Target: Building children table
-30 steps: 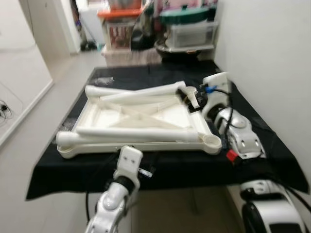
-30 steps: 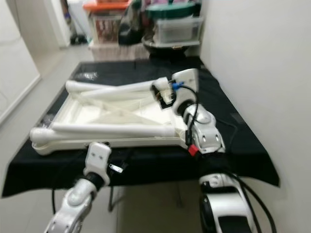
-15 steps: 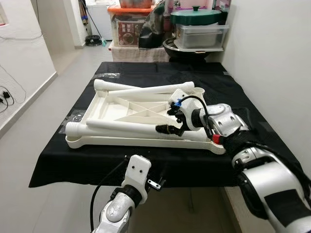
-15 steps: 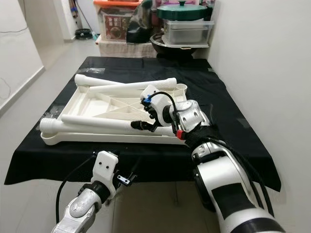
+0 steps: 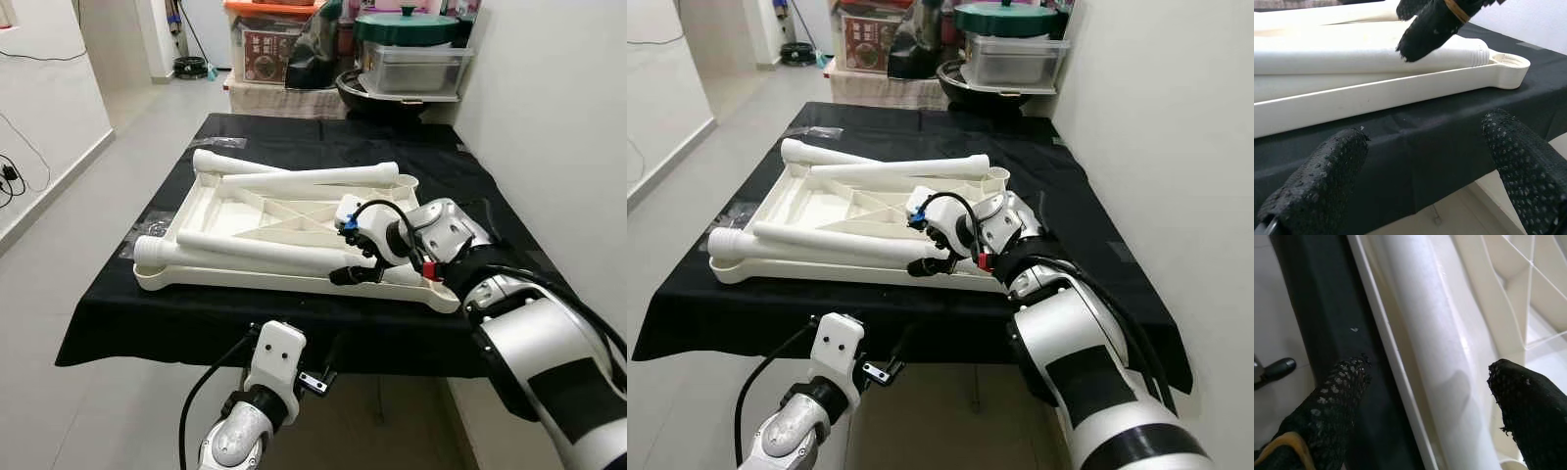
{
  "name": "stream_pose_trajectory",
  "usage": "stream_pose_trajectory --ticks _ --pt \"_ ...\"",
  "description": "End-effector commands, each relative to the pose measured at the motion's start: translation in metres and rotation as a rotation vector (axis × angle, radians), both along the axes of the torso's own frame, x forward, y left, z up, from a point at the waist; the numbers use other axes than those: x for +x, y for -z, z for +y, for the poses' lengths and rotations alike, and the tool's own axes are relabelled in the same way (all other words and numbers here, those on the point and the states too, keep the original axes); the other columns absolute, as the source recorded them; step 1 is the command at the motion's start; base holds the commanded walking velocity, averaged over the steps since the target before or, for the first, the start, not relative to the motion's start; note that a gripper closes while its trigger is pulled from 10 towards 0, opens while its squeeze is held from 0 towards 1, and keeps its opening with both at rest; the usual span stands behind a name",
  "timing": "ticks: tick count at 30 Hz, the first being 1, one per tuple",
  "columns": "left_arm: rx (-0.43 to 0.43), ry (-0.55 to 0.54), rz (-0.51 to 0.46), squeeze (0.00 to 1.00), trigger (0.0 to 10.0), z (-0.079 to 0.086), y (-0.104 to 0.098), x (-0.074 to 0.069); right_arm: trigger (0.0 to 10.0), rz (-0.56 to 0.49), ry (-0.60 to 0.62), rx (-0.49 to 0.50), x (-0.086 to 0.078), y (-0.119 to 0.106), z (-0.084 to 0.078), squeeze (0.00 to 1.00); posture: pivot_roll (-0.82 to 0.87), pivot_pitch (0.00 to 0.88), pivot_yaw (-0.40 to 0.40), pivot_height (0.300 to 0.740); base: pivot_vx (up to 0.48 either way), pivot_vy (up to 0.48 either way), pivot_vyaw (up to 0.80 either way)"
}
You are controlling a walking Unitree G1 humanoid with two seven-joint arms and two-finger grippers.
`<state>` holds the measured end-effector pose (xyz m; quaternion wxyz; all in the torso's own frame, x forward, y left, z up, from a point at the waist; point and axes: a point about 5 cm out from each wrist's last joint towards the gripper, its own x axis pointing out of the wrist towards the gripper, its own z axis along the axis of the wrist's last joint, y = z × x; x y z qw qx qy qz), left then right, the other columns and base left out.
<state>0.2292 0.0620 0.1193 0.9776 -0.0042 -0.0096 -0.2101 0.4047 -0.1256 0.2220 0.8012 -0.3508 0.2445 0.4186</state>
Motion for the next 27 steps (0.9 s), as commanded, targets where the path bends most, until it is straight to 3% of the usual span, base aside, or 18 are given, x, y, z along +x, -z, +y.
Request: stream_pose_trajectory --ticks 1,19,27 --pt "-0.022 0.009 0.012 0.0 10.0 -0.007 -0.002 -0.003 10.0 -0.023 -0.007 -0.013 0.002 -0.007 0.005 0.0 0.03 0.0 -0.108 0.74 0.0 0.0 0.0" --pt "-0.052 -0.003 0.018 0.0 10.0 -0.011 -0.016 -0.017 10.0 -0.075 0.034 -0.022 0.004 -0.002 0.029 0.0 0.04 0.092 -0.134 0.74 0.0 0.0 0.0" --pt "-0.04 0.013 -0.037 0.0 10.0 -0.013 -0.031 -0.022 10.0 -0.085 0.037 -0.034 0.004 0.0 0.034 0.0 0.03 0.142 -0.135 0.74 0.0 0.0 0.0"
